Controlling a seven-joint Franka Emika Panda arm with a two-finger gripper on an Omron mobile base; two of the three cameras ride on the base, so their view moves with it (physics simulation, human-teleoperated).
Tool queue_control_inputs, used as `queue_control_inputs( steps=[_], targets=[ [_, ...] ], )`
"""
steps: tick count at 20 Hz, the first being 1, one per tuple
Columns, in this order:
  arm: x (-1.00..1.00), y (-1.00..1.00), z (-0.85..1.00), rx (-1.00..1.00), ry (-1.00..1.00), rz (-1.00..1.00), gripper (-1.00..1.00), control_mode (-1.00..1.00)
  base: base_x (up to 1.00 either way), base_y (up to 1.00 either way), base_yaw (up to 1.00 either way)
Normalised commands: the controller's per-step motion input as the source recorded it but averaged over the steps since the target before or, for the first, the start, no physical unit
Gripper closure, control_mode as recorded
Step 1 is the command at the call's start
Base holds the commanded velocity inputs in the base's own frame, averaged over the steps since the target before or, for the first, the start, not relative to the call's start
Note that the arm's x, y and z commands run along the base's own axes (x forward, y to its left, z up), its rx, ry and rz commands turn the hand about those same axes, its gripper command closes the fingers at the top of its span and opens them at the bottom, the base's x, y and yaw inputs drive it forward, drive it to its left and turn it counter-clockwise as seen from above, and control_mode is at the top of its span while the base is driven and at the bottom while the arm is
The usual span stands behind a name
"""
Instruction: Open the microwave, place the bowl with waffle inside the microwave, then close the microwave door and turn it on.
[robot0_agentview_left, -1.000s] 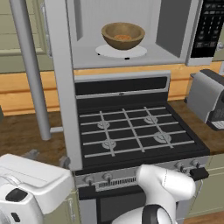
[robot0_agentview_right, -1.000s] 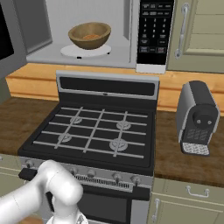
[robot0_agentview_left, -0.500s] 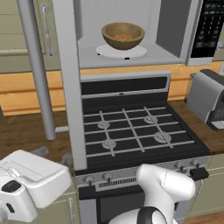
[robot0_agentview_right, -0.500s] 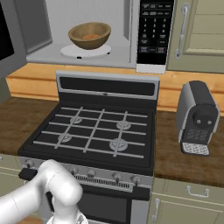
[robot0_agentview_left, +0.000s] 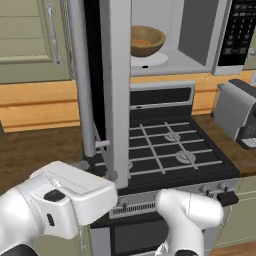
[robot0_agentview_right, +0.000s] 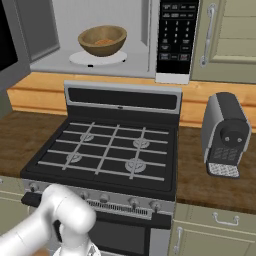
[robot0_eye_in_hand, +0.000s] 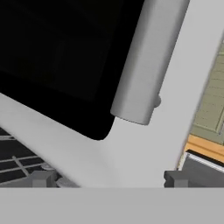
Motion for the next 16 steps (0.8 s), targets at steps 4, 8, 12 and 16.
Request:
queue_control_inputs(
  steps=[4,8,12,16],
  targets=[
    [0.14,-0.73,0.0,0.0,0.0,0.0,-1.0,-1.0,0.0,0.0,0.0],
    [0.2,-0.73,0.0,0.0,0.0,0.0,-1.0,-1.0,0.0,0.0,0.0],
    [0.12,-0.78,0.05,0.01,-0.02,0.03,-1.0,-1.0,0.0,0.0,0.0],
    [0.13,-0.74,0.15,0.05,-0.08,0.03,-1.0,-1.0,0.0,0.0,0.0]
  ],
)
